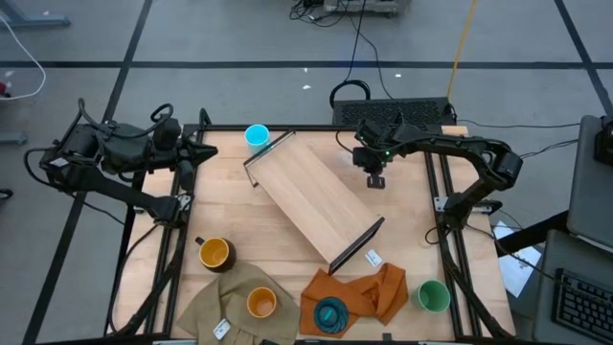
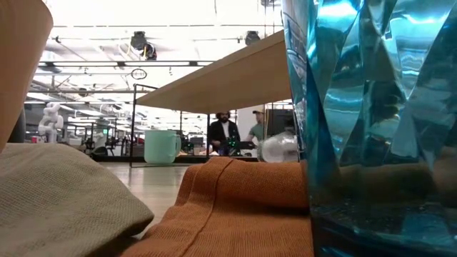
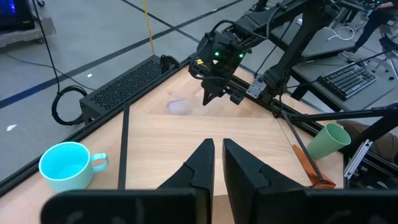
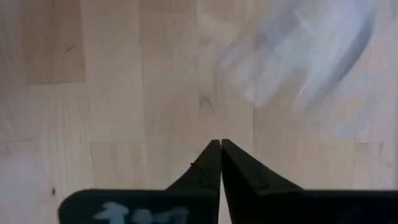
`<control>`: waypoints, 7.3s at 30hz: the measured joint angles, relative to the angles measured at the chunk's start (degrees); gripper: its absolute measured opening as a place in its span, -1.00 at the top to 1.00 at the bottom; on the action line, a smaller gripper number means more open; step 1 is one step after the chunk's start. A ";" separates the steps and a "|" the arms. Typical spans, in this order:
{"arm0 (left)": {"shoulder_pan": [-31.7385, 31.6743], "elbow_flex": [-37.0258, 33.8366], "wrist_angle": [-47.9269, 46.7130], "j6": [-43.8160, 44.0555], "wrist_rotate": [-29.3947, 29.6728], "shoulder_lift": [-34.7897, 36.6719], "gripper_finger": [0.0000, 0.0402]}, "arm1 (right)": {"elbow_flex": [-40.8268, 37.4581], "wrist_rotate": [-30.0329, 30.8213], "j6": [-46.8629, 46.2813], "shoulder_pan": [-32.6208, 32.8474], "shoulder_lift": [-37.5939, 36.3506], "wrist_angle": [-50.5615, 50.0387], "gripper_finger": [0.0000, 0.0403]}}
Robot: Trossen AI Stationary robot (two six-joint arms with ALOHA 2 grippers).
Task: Stack small to large cups/mugs on shelf
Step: Put the transparent mug on the shelf
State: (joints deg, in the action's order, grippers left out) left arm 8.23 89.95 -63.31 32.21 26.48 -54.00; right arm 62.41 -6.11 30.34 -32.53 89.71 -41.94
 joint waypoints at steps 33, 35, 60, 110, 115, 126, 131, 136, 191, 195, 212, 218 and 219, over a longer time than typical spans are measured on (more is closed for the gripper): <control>0.01 0.00 0.14 6.92 -2.52 -2.87 0.84 | -0.04 -26.20 -40.03 -11.85 1.41 26.34 -0.15; 0.00 0.00 0.52 6.93 -2.96 -3.56 0.84 | -0.04 -29.38 -42.29 -12.87 2.67 28.28 -0.29; 0.02 0.00 7.48 7.22 -5.49 -4.50 0.84 | -12.35 -43.83 -48.16 -18.88 11.10 48.13 -0.42; 0.02 0.00 10.43 11.23 -8.45 -4.50 0.84 | -16.06 -45.57 -50.78 -14.41 13.83 73.10 -0.36; 0.02 0.00 10.43 12.00 -8.45 -4.50 0.84 | -16.04 -43.26 -47.06 -17.21 13.77 72.58 -0.47; 0.02 0.00 10.40 13.42 -8.44 -4.50 0.84 | -11.89 -38.96 -38.13 -19.61 13.79 65.17 -0.48; 0.02 0.00 10.41 15.23 -8.46 -4.50 0.84 | -8.12 -38.32 -34.88 -19.66 14.85 60.09 -0.48; 0.02 0.02 10.43 16.00 -8.48 -4.60 0.84 | -7.22 -39.46 -35.11 -19.61 17.18 59.64 -0.48; 0.02 0.02 10.40 16.98 -11.47 -6.01 0.84 | -7.02 -46.62 -35.34 -16.48 19.74 66.86 1.00; 0.02 0.02 10.40 16.75 -11.45 -6.01 0.84 | -7.02 -46.42 -35.05 -17.00 16.04 66.86 1.00; 0.02 0.02 10.39 9.19 -8.15 -6.01 0.84 | -4.64 -37.14 -20.11 -17.64 -8.43 32.98 1.00; 0.00 0.02 9.94 4.96 -3.21 -6.01 0.84 | 1.92 -35.59 -18.56 -17.07 -15.02 21.01 1.00; 0.00 0.02 9.68 4.17 -2.31 -6.01 0.84 | 3.19 -34.67 -17.82 -16.69 -15.47 17.84 1.00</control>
State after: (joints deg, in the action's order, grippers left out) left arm 8.23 89.97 -53.63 36.38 24.17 -60.01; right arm 65.60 -40.78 12.52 -49.22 74.24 -24.10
